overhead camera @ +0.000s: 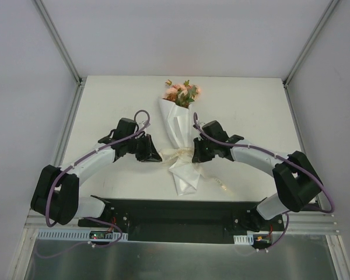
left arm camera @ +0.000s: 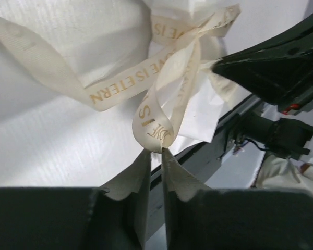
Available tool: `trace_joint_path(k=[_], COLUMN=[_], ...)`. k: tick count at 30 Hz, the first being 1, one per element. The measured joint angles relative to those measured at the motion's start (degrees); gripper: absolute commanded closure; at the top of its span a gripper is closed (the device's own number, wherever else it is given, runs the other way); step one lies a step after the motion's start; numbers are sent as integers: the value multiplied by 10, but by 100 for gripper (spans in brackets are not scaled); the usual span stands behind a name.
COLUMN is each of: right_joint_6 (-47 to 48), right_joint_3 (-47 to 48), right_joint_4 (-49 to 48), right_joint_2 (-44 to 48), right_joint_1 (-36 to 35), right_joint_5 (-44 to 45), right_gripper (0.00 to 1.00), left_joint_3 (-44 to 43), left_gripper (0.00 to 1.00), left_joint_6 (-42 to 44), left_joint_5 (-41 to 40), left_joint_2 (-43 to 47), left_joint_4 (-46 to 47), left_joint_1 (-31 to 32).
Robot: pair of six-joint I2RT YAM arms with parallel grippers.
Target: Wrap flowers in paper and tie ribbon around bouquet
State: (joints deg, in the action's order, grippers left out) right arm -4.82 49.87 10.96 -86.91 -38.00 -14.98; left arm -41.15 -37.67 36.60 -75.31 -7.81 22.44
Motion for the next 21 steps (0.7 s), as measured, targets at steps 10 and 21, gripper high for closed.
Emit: trace_joint_path(k=[10,21], right_joint_6=[-38,-67], right_joint_3=[0,0], right_joint_4=[0,0], right_joint_2=[0,2], right_joint_1=[0,0], right_joint_5=[9,9], right_gripper=[100,100], left_joint_3=[-114,-320], left_gripper=[47,50], left_joint_6=[80,232], left_joint_5=[-119,-116], left_joint_2=[-1,-191], left_joint_4=[-122,-94], left_joint_1=[26,147])
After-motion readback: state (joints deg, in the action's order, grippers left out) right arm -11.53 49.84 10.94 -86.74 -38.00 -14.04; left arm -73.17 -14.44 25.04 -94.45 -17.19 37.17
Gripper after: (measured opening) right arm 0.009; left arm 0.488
